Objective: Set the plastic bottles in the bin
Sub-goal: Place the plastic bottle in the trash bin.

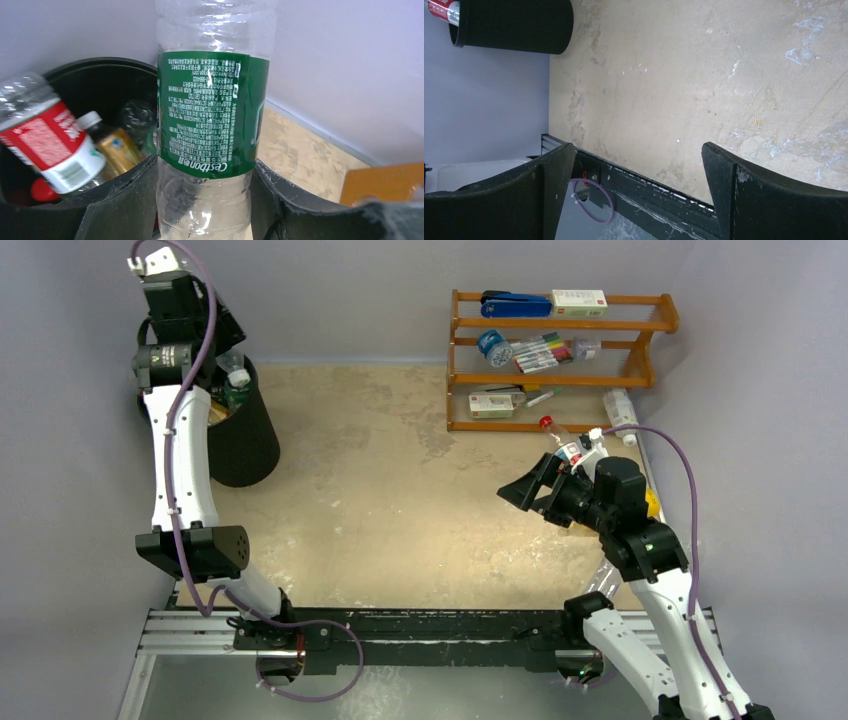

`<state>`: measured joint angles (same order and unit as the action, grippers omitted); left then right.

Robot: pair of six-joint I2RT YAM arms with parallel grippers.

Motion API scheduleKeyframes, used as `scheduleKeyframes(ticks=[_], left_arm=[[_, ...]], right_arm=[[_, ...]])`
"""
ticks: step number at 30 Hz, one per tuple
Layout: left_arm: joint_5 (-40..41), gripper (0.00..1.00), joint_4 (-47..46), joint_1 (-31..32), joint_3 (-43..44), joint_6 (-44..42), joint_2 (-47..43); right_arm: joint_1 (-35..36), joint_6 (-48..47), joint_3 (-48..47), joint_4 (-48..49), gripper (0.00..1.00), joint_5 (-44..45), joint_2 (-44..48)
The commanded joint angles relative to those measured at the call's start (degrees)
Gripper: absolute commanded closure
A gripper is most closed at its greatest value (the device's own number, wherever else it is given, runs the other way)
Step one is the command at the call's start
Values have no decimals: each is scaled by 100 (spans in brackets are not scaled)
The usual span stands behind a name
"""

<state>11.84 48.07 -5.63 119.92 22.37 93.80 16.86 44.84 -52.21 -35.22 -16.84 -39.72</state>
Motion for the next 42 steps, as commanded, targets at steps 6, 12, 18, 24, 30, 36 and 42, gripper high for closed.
scheduleKeyframes(ticks=[6, 12, 18, 24, 30, 36, 42], left_arm=[[168, 44, -517, -792, 78, -122, 203], [681, 44, -1062, -871, -133, -110, 336], [1164, 45, -1656, -920, -997, -48, 238], [1370, 44, -2329, -947, -1959, -10, -23], [1258, 19, -2263, -953, -2321, 135, -151], [667, 15, -2001, -956, -2151, 407, -408], [-109, 15, -1441, -945, -1659, 647, -376]], right_arm=[[19, -67, 219, 335, 0, -263, 29], [18, -115, 405, 471, 0, -413, -79], [17, -144, 478, 577, 0, -446, -212], [18, -134, 591, 719, 0, -527, -390], [19, -137, 672, 885, 0, -530, -537], [19, -84, 823, 1155, 0, -546, -610], [14, -83, 902, 1202, 0, -597, -589]])
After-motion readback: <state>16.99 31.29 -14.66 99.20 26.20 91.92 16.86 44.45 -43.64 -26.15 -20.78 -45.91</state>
